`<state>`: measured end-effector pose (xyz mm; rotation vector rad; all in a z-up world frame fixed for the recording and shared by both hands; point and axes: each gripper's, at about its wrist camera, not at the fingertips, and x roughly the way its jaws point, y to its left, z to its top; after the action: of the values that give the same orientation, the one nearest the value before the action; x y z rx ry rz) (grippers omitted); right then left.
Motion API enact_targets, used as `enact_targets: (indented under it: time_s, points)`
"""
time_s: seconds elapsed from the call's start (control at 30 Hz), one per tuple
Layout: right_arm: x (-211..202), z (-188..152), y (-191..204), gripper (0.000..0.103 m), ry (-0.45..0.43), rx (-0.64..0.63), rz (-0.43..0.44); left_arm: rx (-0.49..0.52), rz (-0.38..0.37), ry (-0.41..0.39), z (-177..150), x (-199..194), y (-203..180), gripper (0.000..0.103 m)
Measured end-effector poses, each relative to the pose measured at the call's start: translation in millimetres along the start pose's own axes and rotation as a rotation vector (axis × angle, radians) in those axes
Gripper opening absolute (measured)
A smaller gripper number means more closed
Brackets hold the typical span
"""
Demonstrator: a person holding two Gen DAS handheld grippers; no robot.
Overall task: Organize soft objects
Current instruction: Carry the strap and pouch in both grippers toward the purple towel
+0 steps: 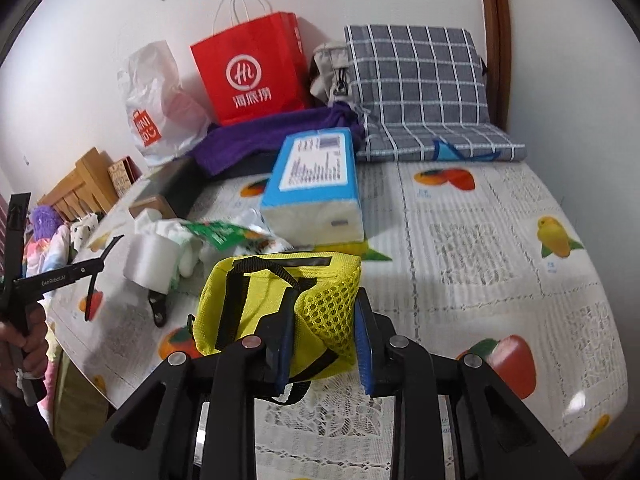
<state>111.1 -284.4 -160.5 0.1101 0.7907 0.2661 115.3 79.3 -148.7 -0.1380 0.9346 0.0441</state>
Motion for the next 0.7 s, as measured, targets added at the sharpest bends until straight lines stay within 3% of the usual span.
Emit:
enact_targets:
  time_s: [0.33, 0.7]
  points:
    - [-4, 32, 3, 0.027, -0.036, 0.002, -0.028, 0.016, -0.004, -0.047, 33, -13, -8, 0.019]
    - [19, 88, 21, 0.027, -0.068, -0.031, 0.006, 0.033, -0.010, -0.072, 76, -4, -17, 0.019]
